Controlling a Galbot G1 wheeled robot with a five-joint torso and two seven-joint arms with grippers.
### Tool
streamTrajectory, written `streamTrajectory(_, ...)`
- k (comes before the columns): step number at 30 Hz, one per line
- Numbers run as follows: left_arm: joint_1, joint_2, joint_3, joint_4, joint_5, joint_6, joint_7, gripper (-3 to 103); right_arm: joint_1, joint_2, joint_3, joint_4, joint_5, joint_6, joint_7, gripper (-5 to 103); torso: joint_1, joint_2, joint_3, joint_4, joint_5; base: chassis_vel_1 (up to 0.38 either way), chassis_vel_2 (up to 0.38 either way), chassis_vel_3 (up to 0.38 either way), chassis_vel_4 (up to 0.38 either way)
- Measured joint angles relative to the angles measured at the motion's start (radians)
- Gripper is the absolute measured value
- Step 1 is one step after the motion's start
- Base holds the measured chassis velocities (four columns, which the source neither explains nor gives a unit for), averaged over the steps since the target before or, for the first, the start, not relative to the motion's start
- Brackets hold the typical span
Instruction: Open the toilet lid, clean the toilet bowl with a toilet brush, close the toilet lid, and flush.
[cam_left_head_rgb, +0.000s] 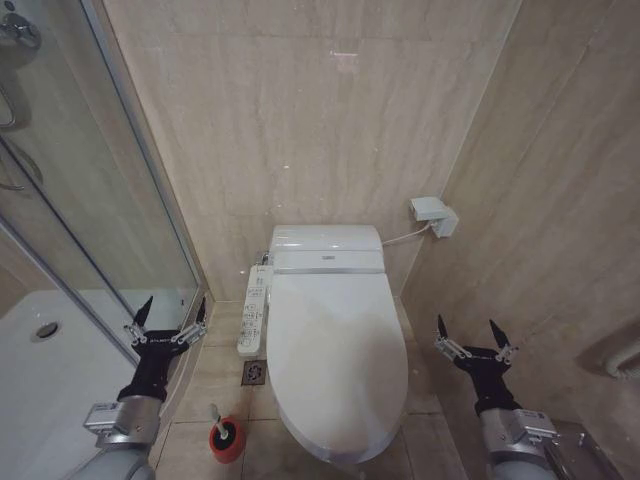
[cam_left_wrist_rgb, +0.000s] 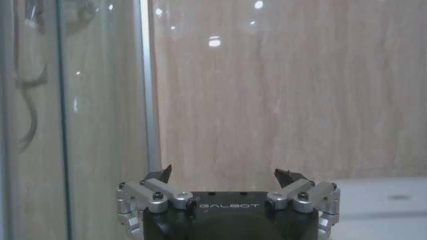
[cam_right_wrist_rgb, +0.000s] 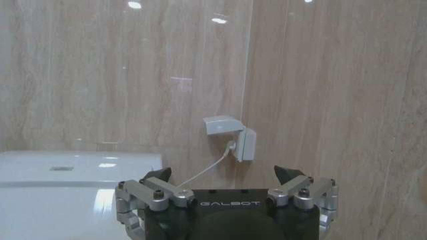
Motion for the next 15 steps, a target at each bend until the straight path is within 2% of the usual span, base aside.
streamTrajectory(1,0.000,0.000,0.000,0.000,0.000,0.000,0.000,100,0.000,0.000,0.000,0.000,0.000,0.000,0.000,100,0.000,0.000,0.000,0.0000,0.0000,0.000,0.000,0.000,0.000)
streamTrajectory(4,-0.023,-0.004,0.009,0.111,-0.014,-0.079,0.007,100,0.000,0.000,0.000,0.000,0.000,0.000,0.000,100,0.000,0.000,0.000,0.0000,-0.0002,0.000,0.000,0.000,0.000)
streamTrajectory(6,-0.025,-0.004,0.010,0.121,-0.015,-0.087,0.008,100,0.000,0.000,0.000,0.000,0.000,0.000,0.000,100,0.000,0.000,0.000,0.0001,-0.0003,0.000,0.000,0.000,0.000)
streamTrajectory(8,-0.038,-0.013,0.022,0.158,-0.002,-0.141,0.013,100,0.000,0.000,0.000,0.000,0.000,0.000,0.000,100,0.000,0.000,0.000,0.0000,0.0005,0.000,0.000,0.000,0.000)
streamTrajectory(9,-0.038,-0.016,0.027,0.161,0.004,-0.153,0.015,100,0.000,0.000,0.000,0.000,0.000,0.000,0.000,100,0.000,0.000,0.000,0.0000,-0.0008,0.000,0.000,0.000,0.000)
streamTrajectory(11,-0.036,-0.017,0.029,0.155,0.009,-0.156,0.016,100,0.000,0.000,0.000,0.000,0.000,0.000,0.000,100,0.000,0.000,0.000,-0.0003,-0.0009,0.000,0.000,0.000,0.000)
streamTrajectory(12,-0.025,-0.018,0.029,0.124,0.014,-0.152,0.015,100,0.000,0.000,0.000,0.000,0.000,0.000,0.000,100,0.000,0.000,0.000,-0.0001,0.0004,0.000,0.000,0.000,0.000)
streamTrajectory(15,-0.002,-0.014,0.027,0.050,0.016,-0.123,0.016,100,0.000,0.000,0.000,0.000,0.000,0.000,0.000,100,0.000,0.000,0.000,0.0001,-0.0002,0.000,0.000,0.000,0.000)
